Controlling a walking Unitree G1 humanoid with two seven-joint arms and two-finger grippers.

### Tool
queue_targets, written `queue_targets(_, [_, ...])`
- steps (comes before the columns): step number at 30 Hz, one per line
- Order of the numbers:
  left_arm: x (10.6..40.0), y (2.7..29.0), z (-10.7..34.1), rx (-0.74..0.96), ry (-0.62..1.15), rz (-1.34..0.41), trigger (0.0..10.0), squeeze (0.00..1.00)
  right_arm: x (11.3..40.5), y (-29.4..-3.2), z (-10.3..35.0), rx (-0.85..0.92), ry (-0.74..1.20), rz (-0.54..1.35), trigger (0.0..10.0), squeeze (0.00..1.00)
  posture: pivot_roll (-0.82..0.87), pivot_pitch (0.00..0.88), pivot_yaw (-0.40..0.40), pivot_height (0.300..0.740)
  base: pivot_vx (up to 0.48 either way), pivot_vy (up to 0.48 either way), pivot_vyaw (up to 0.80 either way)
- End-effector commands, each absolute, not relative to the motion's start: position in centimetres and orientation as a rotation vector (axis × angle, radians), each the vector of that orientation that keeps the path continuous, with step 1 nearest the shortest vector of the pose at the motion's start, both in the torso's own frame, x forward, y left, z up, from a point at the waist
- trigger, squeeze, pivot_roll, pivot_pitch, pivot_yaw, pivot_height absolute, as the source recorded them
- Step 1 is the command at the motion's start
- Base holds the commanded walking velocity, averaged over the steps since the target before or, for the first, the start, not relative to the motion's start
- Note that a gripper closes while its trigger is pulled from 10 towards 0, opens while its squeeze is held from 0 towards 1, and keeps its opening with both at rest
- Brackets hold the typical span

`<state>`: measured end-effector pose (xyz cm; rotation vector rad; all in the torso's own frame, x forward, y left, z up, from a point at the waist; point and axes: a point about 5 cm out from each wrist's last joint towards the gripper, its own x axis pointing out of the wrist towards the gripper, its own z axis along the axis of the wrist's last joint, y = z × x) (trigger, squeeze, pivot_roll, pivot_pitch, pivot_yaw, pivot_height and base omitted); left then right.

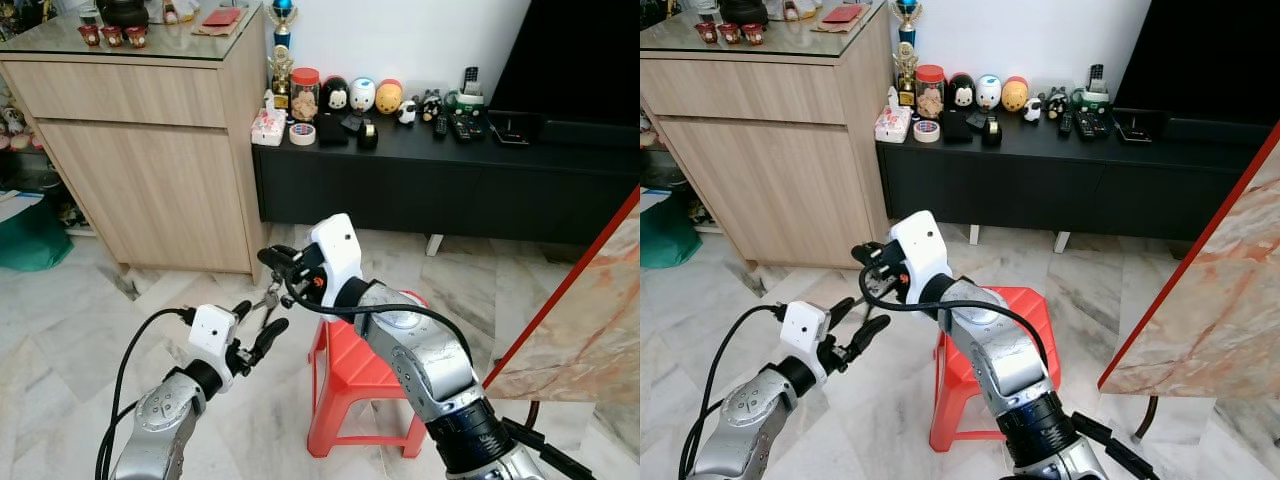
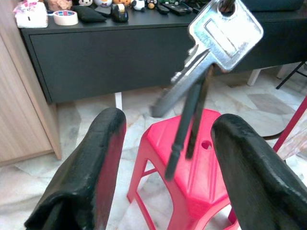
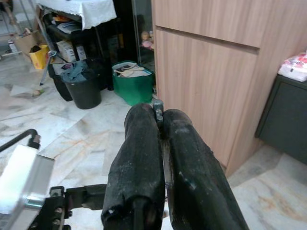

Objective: Hang keys on a hook

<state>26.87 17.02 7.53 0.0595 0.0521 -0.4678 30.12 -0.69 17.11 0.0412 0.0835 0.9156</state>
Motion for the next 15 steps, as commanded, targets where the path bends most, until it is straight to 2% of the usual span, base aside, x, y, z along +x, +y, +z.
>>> queue_targets(1, [27.05,17.08,7.60,0.060,0.041,-0.461,10.0,1.00,29.89,-0.19,18.23,0.034,0.046,0.940,10.0,0.00,0.05,0.021,-0.082,0.740,0.000,0.000,0.00])
queue_targets(7, [27.10,17.13,7.55,0.070,0.044,-0.459,10.0,1.00,29.75,0.07,18.34,0.034,0.044,0.951,10.0,0.00,0.04,0.019,-0.083,0.740,0.000,0.000,0.00])
queue_targets(8, [27.14,17.13,7.48,0.071,0.045,-0.453,10.0,0.00,29.72,0.13,18.41,0.035,0.043,0.954,10.0,0.00,0.04,0.019,-0.084,0.740,0.000,0.000,0.00])
queue_targets(15, [27.26,17.01,7.42,0.069,0.041,-0.447,10.0,0.00,29.60,0.33,18.50,0.036,0.041,0.962,10.0,0.00,0.04,0.016,-0.085,0.740,0.000,0.000,0.00])
